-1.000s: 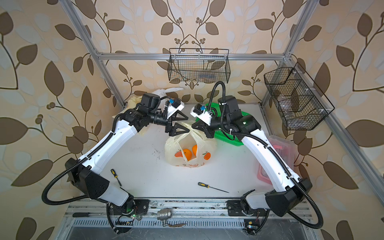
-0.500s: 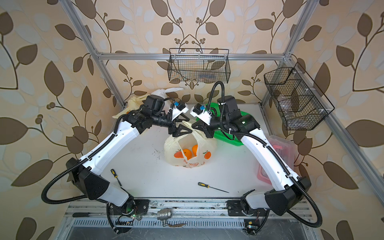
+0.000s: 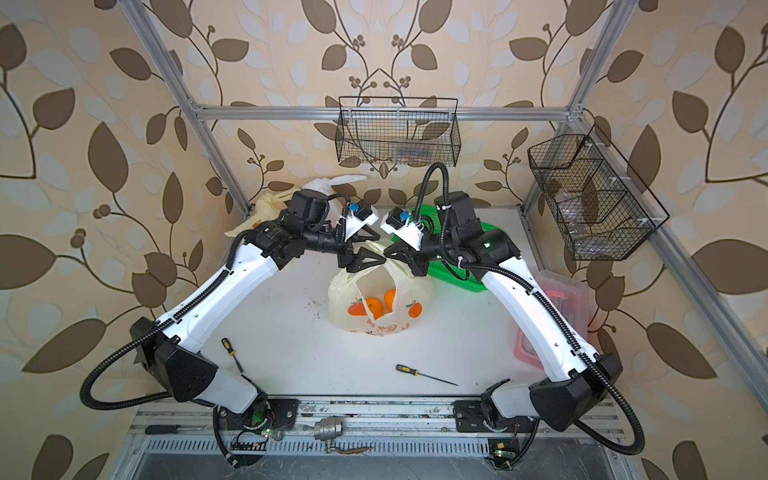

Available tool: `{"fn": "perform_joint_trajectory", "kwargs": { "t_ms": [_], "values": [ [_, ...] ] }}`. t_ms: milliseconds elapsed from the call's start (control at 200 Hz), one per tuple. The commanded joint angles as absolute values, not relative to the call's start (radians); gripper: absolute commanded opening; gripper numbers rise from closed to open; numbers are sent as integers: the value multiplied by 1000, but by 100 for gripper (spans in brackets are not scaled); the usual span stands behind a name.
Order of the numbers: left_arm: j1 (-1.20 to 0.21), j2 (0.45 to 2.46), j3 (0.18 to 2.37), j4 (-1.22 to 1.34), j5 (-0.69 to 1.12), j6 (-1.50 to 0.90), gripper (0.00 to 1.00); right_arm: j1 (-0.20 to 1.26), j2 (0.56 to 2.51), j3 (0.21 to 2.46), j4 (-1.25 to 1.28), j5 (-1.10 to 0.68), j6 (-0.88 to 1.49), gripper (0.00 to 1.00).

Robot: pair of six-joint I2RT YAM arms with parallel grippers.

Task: Place the oranges into plastic bags & tie knots
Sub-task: Tie the plastic bag at the center of the board.

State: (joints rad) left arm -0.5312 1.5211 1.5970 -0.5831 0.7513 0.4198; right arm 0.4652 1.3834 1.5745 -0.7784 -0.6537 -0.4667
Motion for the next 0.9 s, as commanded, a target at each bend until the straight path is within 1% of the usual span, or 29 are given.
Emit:
{"fn": "perform_joint_trajectory", "kwargs": {
  "t_ms": [0,125,190,380,580,660,760,840,895],
  "values": [
    [-539,1492,1630,-590,784,437,78,468,1371,1605,-808,-648,-464,0],
    [-539,1491,1632,-585,787,436,83,466,1361,1606,-808,-648,-467,0],
    [-539,1491,1635,-580,788,434,84,464,1357,1607,-809,-646,-466,0],
    [-540,1496,1640,-584,788,439,81,463,1345,1606,-810,-637,-466,0],
    [-541,1499,1641,-580,785,435,83,460,1338,1607,-811,-640,-467,0],
    [-541,1501,1643,-580,791,436,80,460,1338,1606,-812,-639,-466,0],
    [-541,1504,1648,-593,799,444,72,460,1339,1605,-811,-635,-466,0],
    [-541,1503,1649,-605,799,451,70,460,1341,1605,-811,-638,-467,0],
    [-541,1503,1645,-616,798,457,66,460,1342,1604,-808,-638,-465,0]
  ]
}}
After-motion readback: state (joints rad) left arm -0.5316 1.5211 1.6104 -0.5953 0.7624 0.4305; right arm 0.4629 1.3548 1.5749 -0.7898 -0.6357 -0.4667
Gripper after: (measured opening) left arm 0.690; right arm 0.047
